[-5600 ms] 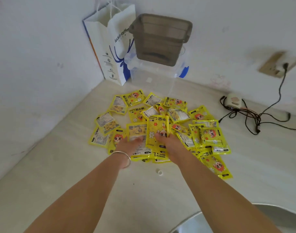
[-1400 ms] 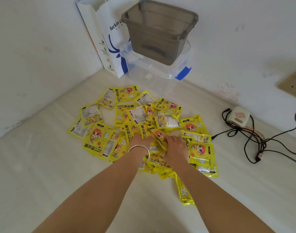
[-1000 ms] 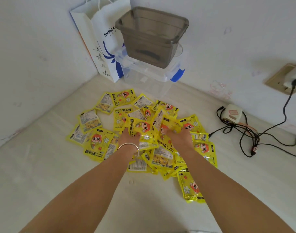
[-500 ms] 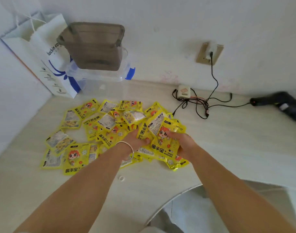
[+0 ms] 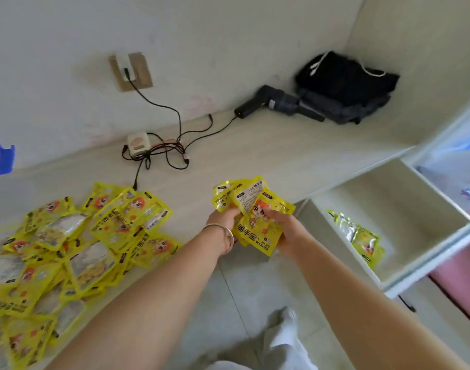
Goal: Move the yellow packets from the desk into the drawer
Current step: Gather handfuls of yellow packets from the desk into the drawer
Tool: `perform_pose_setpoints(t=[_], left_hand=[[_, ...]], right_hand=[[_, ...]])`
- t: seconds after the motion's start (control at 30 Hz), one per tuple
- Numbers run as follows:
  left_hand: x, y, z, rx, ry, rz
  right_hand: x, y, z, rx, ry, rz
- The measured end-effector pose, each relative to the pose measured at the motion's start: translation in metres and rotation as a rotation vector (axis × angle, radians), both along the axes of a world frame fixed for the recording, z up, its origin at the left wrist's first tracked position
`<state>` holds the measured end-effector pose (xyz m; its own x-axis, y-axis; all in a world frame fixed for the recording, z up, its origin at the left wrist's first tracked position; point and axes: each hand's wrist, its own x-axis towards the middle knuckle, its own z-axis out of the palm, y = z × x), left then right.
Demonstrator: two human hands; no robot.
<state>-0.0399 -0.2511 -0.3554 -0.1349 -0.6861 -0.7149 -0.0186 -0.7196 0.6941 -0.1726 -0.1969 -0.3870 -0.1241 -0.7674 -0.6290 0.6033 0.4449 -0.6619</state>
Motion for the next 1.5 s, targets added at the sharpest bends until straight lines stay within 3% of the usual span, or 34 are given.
perform_pose_setpoints(t=[0.37,0.63,0.93,1.27,1.5], left_hand=[[-0.221,0.019,-0.026,-0.076,-0.149,-0.366],[-0.344,0.030,-0.066,-0.023,-0.307,-0.528],[-0.418,0.024,-0.131,0.065,-0.430,-0.772],[-0.447,0.029,-0.199,0.131,-0.637,-0.931],[-0.458,0.017,-0.226,0.116,-0.500,-0.894]], right_hand=[[-0.221,0.059,-0.028,0.154,0.036,-0.236],[-0.323,0.092,-0.064,0.332,0.006,-0.361],[-0.363,0.104,-0.128,0.480,-0.107,-0.569],[-0.370,0.103,-0.182,0.710,-0.202,-0.762],[-0.385,0.089,-0.193,0.676,-0.202,-0.870]])
